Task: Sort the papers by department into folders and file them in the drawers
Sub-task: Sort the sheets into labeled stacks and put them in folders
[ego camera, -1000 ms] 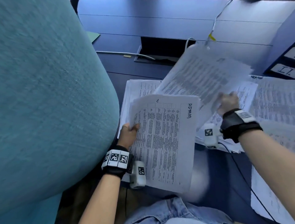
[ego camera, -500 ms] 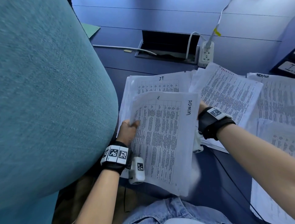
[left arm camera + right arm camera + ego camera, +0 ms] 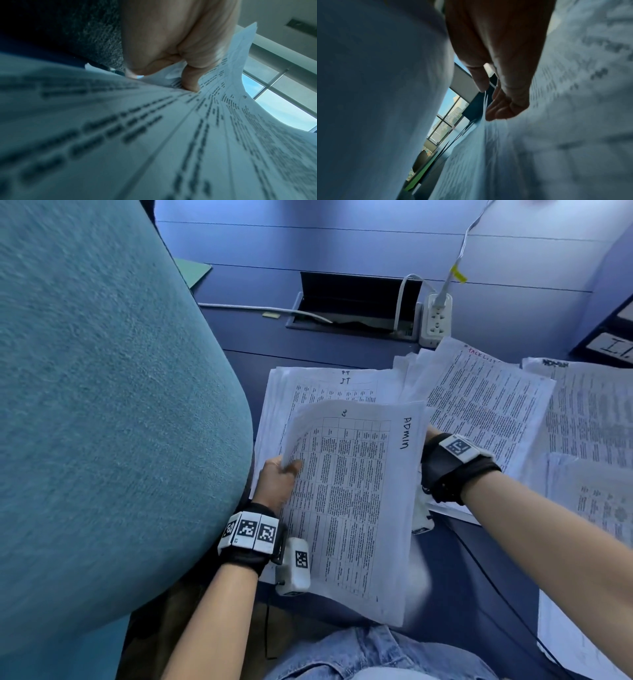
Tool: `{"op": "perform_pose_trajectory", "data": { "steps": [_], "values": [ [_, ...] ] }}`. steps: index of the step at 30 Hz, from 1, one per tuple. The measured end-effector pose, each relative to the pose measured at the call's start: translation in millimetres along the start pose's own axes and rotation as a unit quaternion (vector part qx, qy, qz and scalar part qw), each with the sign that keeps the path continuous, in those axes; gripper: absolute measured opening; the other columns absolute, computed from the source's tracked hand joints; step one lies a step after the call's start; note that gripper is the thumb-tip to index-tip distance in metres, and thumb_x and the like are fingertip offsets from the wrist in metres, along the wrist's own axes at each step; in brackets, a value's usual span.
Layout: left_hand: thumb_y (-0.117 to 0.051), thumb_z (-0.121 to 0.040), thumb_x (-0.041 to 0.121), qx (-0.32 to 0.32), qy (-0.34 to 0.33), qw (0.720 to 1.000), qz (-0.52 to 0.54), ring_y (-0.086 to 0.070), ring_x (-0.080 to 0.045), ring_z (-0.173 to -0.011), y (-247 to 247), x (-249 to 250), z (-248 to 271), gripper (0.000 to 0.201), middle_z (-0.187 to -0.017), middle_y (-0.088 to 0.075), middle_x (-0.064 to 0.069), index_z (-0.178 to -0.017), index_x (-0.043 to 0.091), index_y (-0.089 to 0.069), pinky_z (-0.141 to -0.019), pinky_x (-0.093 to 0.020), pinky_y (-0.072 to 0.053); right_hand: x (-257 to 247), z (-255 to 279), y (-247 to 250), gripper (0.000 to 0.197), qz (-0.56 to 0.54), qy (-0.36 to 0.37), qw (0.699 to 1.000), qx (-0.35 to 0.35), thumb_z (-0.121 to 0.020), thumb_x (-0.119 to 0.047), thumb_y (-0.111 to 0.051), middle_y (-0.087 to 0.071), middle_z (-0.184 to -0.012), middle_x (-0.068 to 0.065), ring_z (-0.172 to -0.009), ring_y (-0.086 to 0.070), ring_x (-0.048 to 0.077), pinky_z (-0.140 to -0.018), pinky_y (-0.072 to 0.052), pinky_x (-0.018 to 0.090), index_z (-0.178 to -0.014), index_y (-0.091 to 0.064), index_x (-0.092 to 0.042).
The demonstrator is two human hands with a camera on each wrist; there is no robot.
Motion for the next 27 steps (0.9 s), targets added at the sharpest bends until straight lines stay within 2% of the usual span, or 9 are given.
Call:
{"op": "perform_pose_trajectory", "data": {
  "steps": [3,6,8,11,16,19,21,24,27],
  "values": [
    [-0.054,-0.091,0.021,0.016,0.004,1.000,-0.008,-0.054,-0.028,-0.085,3,2,-2,0.017,-0.099,-0.061,-0.023,-0.100,0.006,-0.057,-0.087,-0.055,-0.046,-16,-7,24,0.033,-0.032,0.077,0.992,0.097,-0.094,0.003,-0.035,-0.051,-0.044,-0.001,-0.039,-0.048,0.008,-0.046,-0.040,0.021,-0.063,-0.036,-0.009],
    [-0.051,-0.093,0.018,0.036,-0.007,0.999,-0.027,-0.059,-0.030,-0.087,1,10,-4,0.010,-0.101,-0.063,-0.022,-0.096,0.010,-0.056,-0.088,-0.053,-0.048,-22,-2,55,0.014,0.187,0.136,0.955,0.184,-0.090,-0.003,-0.044,-0.060,-0.098,0.008,-0.089,-0.056,0.021,-0.077,-0.047,0.035,-0.099,-0.053,-0.009],
    [-0.050,-0.094,0.014,0.041,-0.012,0.998,-0.046,-0.057,-0.027,-0.085,-2,14,-6,0.007,-0.096,-0.062,-0.018,-0.090,0.014,-0.056,-0.088,-0.051,-0.048,-14,-3,77,0.039,0.352,0.121,0.902,0.218,-0.091,-0.010,-0.046,-0.047,-0.134,0.011,-0.121,-0.045,0.027,-0.104,-0.036,0.043,-0.130,-0.045,-0.009],
    [-0.050,-0.094,0.013,0.033,-0.011,0.998,-0.057,-0.058,-0.027,-0.085,-13,17,-10,0.014,-0.097,-0.063,-0.019,-0.103,0.006,-0.058,-0.088,-0.050,-0.049,8,0,86,0.049,0.499,0.078,0.845,0.175,-0.096,-0.028,-0.043,-0.017,-0.155,0.005,-0.142,-0.014,0.030,-0.113,-0.016,0.056,-0.142,-0.032,-0.015],
    [-0.053,-0.092,0.014,0.011,-0.014,0.997,-0.071,-0.058,-0.029,-0.086,-33,17,-17,0.011,-0.102,-0.062,-0.022,-0.099,0.008,-0.058,-0.088,-0.053,-0.050,46,12,85,0.044,0.514,0.059,0.851,0.093,-0.102,-0.033,-0.024,-0.008,-0.157,-0.005,-0.145,0.002,0.024,-0.114,-0.004,0.058,-0.143,-0.033,-0.022],
    [-0.056,-0.090,0.015,0.013,-0.003,0.996,-0.087,-0.061,-0.032,-0.088,-40,11,-22,0.003,-0.103,-0.064,-0.024,-0.090,0.014,-0.059,-0.085,-0.057,-0.050,53,23,94,0.045,0.467,0.061,0.876,0.108,-0.102,-0.033,-0.022,-0.016,-0.155,-0.007,-0.145,-0.004,0.018,-0.116,-0.003,0.050,-0.145,-0.029,-0.020],
    [-0.058,-0.089,0.017,0.022,0.000,0.996,-0.089,-0.064,-0.034,-0.094,-43,9,-21,0.011,-0.102,-0.065,-0.022,-0.098,0.011,-0.060,-0.085,-0.055,-0.051,50,32,95,0.046,0.422,0.078,0.897,0.106,-0.102,-0.033,-0.024,-0.027,-0.152,0.000,-0.143,-0.018,0.019,-0.117,-0.010,0.041,-0.143,-0.033,-0.013],
    [-0.062,-0.087,0.020,0.041,-0.005,0.996,-0.084,-0.063,-0.031,-0.095,-48,9,-20,0.029,-0.103,-0.065,-0.016,-0.110,0.004,-0.058,-0.088,-0.047,-0.051,41,48,99,0.044,0.291,0.145,0.935,0.140,-0.101,-0.030,-0.034,-0.060,-0.122,0.012,-0.113,-0.053,0.021,-0.100,-0.035,0.027,-0.120,-0.059,0.001],
    [-0.065,-0.085,0.023,0.042,-0.022,0.997,-0.063,-0.061,-0.027,-0.090,-55,10,-20,0.036,-0.101,-0.064,-0.013,-0.112,0.001,-0.057,-0.081,-0.035,-0.051,43,54,107,0.025,0.226,0.167,0.940,0.195,-0.086,-0.026,-0.064,-0.061,-0.076,0.008,-0.075,-0.055,0.021,-0.075,-0.047,0.034,-0.081,-0.059,-0.002]
  ]
}}
Point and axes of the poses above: each hand's wrist, its own z-axis away from the middle knuckle, its own y-axis out of the back of the hand, x = y × z, the point moved 5 cm from there along -z, towards the middle knuckle
